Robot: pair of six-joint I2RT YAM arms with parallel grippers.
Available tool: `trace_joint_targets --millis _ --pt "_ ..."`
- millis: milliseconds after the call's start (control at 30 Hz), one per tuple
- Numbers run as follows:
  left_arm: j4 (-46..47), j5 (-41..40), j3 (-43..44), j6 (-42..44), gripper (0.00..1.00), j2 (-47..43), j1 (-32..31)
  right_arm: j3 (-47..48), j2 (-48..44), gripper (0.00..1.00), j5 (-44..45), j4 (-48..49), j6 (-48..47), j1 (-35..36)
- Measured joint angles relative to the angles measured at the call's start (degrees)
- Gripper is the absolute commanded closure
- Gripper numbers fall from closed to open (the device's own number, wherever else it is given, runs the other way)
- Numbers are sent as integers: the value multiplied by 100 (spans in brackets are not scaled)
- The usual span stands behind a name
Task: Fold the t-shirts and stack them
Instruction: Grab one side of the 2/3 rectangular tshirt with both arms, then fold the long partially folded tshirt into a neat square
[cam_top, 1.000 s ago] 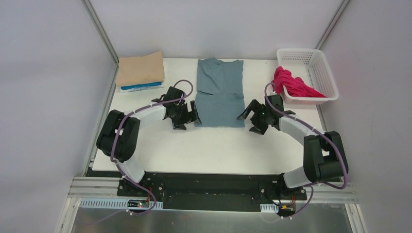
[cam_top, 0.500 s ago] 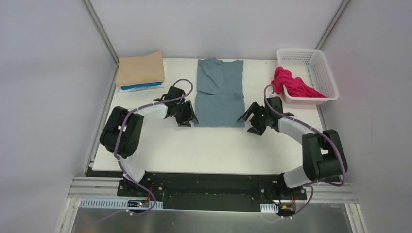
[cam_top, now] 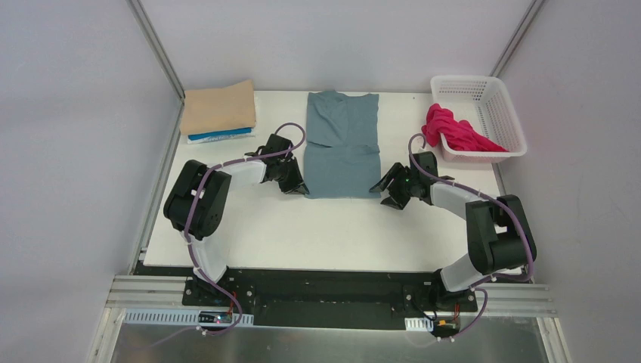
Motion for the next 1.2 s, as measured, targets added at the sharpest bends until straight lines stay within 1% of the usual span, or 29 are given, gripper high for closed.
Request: trace_joint_targets --millis 100,200,233,367,400,433,467,667,733,833,933,1033,1100,1200 --pt "0 -2 0 0 100 -2 0 2 94 46 -22 107 44 0" --pt "4 0 0 0 100 -2 0 2 173 54 -15 210 76 0" --pt "7 0 0 0 100 -2 0 2 190 58 -13 227 83 0" --pt "13 7 0 0 100 -2 0 2 284 79 59 269 105 0" --pt "17 11 0 0 100 -2 0 2 313 85 59 289 109 0" --pt "24 13 -4 0 100 -2 0 2 343 96 55 319 122 0" --pt "37 15 -11 0 100 -9 0 -2 361 100 50 339 127 0" --pt "317 -61 -476 -2 100 -396 -39 -203 188 100 50 426 160 85" --pt "321 -105 -728 -2 100 -656 -79 -286 -57 100 -9 203 146 162" --pt "286 -210 -1233 -24 100 -1298 -199 -396 -610 100 -199 -293 122 302" --pt "247 -286 -1930 -136 100 -2413 -306 -527 -1351 100 -413 -850 127 468" --pt "-46 -396 -2415 -264 100 -3628 -420 -608 -2122 100 -793 -1473 149 634" --pt "-400 -498 -2527 -304 100 -4411 -535 -608 -2518 100 -1104 -1860 146 697" --pt "-833 -535 -2533 -356 100 -5346 -682 -560 -3077 100 -1659 -2645 116 743"
